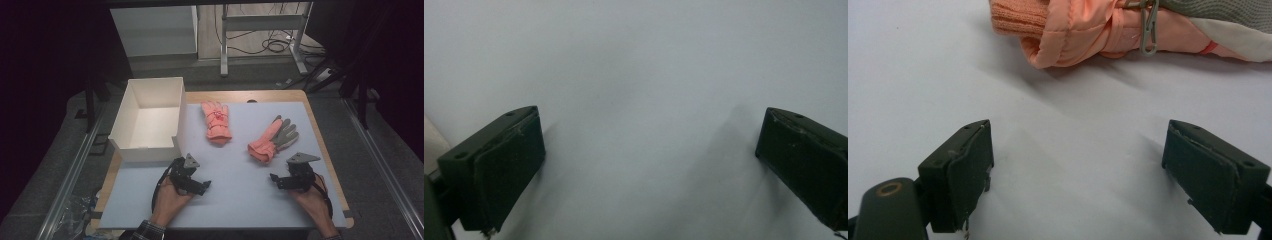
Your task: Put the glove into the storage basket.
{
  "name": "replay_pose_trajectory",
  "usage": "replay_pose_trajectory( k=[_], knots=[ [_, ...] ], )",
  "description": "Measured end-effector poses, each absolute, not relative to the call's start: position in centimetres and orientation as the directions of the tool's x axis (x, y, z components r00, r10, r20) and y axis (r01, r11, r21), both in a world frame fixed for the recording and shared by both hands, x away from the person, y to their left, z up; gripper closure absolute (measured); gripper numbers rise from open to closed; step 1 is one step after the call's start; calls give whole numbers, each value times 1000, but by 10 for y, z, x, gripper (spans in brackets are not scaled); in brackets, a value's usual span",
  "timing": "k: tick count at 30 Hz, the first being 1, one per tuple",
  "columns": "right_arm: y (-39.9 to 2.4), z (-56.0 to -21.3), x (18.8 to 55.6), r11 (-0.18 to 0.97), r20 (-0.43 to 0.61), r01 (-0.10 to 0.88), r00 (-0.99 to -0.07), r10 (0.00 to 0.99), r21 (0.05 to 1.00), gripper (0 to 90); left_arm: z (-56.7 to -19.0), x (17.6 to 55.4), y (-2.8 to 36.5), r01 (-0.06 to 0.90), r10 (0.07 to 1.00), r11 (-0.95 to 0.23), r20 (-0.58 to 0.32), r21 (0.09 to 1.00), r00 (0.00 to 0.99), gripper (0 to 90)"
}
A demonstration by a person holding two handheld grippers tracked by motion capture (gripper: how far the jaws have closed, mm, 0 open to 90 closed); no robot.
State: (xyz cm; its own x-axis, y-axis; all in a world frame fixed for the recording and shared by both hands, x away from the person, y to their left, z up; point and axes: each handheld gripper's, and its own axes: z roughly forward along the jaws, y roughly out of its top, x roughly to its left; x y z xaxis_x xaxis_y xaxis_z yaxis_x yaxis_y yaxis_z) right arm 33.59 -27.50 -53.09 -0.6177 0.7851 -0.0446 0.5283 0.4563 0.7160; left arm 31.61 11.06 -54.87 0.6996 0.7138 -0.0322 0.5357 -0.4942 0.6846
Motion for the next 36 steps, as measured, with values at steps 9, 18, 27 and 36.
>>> replay_pose_trajectory(
  k=[9, 18, 27, 36],
  knots=[
    [-276, -530, 336, 452, -37, 529, -620, 784, 718, 137, -549, 316, 111, 535, 715, -491, -33, 687, 699, 0],
    [-279, -526, 338, 430, -19, 541, -607, 795, 723, 138, -549, 316, 111, 536, 715, -490, -34, 687, 698, 0],
    [-284, -517, 344, 418, -14, 551, -594, 805, 722, 153, -549, 316, 111, 536, 715, -489, -35, 688, 698, 0],
    [-289, -503, 355, 399, 6, 551, -592, 806, 733, 245, -549, 316, 111, 537, 716, -489, -36, 688, 698, 0]
  ],
)
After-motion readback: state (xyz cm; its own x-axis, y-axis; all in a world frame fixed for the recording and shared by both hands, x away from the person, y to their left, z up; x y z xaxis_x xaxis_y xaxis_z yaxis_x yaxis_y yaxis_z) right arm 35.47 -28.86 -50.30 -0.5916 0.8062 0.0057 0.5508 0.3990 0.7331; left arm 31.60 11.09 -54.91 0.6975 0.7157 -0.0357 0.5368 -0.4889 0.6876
